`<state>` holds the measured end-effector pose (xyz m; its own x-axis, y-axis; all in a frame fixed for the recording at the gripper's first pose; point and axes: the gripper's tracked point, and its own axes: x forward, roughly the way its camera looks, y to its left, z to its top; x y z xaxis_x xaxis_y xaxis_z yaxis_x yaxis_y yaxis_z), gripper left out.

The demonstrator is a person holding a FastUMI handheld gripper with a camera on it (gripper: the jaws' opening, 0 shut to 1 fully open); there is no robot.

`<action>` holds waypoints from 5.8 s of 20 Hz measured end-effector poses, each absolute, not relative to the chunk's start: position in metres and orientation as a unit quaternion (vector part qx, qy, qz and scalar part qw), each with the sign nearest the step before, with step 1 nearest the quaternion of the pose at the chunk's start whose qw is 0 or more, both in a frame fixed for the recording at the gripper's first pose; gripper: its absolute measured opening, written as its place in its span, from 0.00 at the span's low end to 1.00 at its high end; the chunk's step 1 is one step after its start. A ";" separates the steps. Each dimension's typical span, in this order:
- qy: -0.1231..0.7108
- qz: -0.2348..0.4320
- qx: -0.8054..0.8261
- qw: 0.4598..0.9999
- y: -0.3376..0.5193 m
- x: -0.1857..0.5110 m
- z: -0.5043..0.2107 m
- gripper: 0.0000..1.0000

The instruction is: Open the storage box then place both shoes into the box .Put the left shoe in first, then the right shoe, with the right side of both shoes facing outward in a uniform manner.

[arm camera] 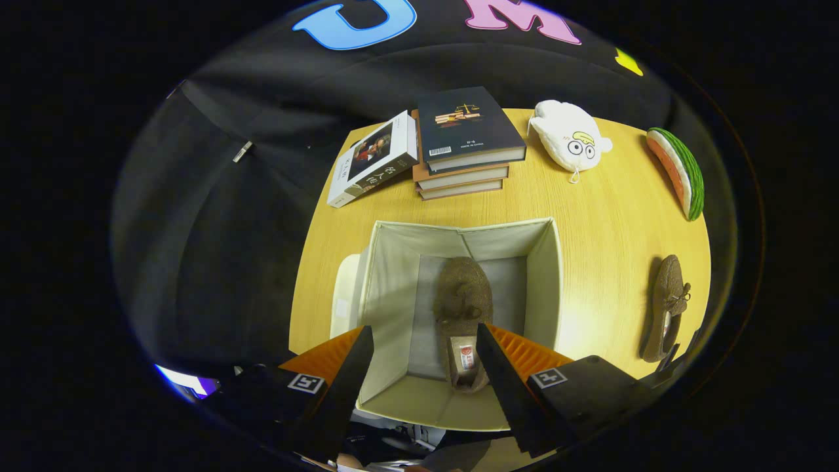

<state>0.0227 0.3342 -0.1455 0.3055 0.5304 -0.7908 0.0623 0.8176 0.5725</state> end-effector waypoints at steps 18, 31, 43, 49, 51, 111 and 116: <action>0.492 0.071 0.261 0.828 0.062 -0.022 -0.161 0.97; 0.586 0.011 0.187 0.789 -0.055 -0.103 -0.353 0.85; 0.575 0.027 0.143 0.805 -0.043 -0.063 -0.435 0.52; 0.579 -0.010 0.157 0.800 -0.058 -0.064 -0.439 0.08; 0.578 -0.013 0.148 0.802 -0.059 -0.067 -0.434 0.08; 0.533 0.135 0.240 0.800 0.238 0.014 -0.152 0.99; 0.471 0.110 0.244 0.841 0.204 0.026 -0.139 0.99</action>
<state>0.0257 0.2039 -0.1390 0.5328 0.4153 -0.7373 0.0438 0.8566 0.5141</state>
